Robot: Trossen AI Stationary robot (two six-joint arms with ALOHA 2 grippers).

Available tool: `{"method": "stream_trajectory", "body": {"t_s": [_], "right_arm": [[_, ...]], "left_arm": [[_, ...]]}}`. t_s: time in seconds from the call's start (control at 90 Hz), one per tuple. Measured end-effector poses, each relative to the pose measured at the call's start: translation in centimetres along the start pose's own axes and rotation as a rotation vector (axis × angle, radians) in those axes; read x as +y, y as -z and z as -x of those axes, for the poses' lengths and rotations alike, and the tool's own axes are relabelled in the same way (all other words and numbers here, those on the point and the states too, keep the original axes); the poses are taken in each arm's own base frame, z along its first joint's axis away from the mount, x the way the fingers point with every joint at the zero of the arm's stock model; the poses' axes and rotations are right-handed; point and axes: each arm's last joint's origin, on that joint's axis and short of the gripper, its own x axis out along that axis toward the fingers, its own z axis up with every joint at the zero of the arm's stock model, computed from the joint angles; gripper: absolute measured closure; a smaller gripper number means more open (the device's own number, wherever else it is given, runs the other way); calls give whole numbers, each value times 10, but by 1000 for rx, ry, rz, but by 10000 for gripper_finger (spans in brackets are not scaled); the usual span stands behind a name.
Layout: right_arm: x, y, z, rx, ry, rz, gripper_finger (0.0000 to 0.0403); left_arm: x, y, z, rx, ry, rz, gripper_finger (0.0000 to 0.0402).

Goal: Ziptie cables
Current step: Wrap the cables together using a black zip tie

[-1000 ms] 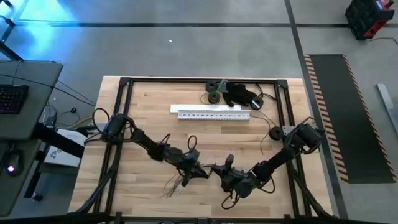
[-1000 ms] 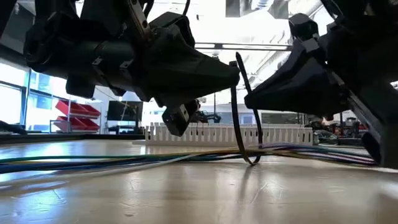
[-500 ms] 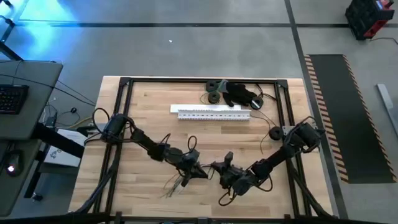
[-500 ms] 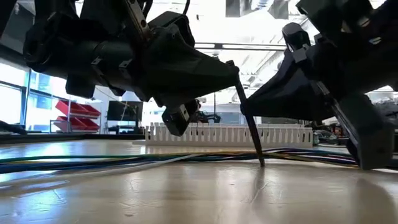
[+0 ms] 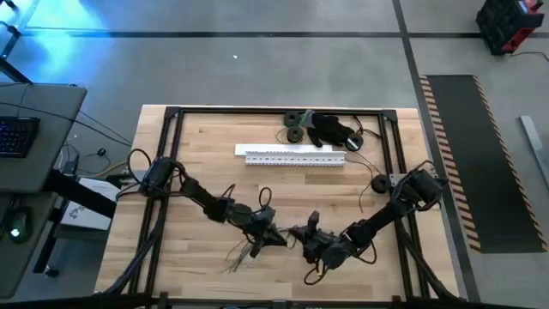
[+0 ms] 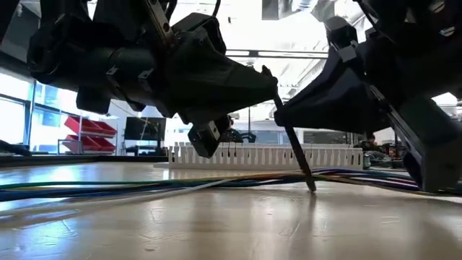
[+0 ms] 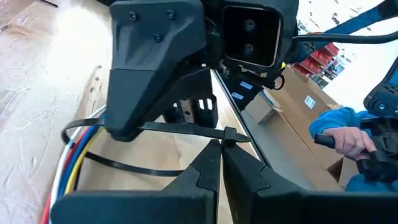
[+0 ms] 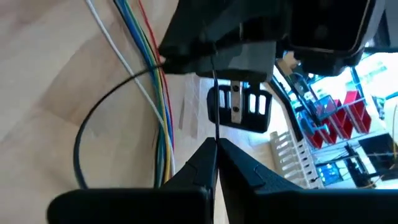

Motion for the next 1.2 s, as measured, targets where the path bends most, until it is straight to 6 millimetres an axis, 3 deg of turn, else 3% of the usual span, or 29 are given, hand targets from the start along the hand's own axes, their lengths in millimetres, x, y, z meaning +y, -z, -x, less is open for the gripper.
{"method": "stream_trajectory", "body": {"t_s": [0.556,1.022,1.2], "right_arm": [[-4,-10,-1,-107,-25,68,403],[-7,-11,-4,-92,-10,48,401],[-5,-12,-1,-84,11,65,358]], "left_arm": [[6,-4,1,-3,-9,-22,402],[7,-4,1,-8,-21,-26,402],[7,-4,1,-8,-24,-32,402]]}}
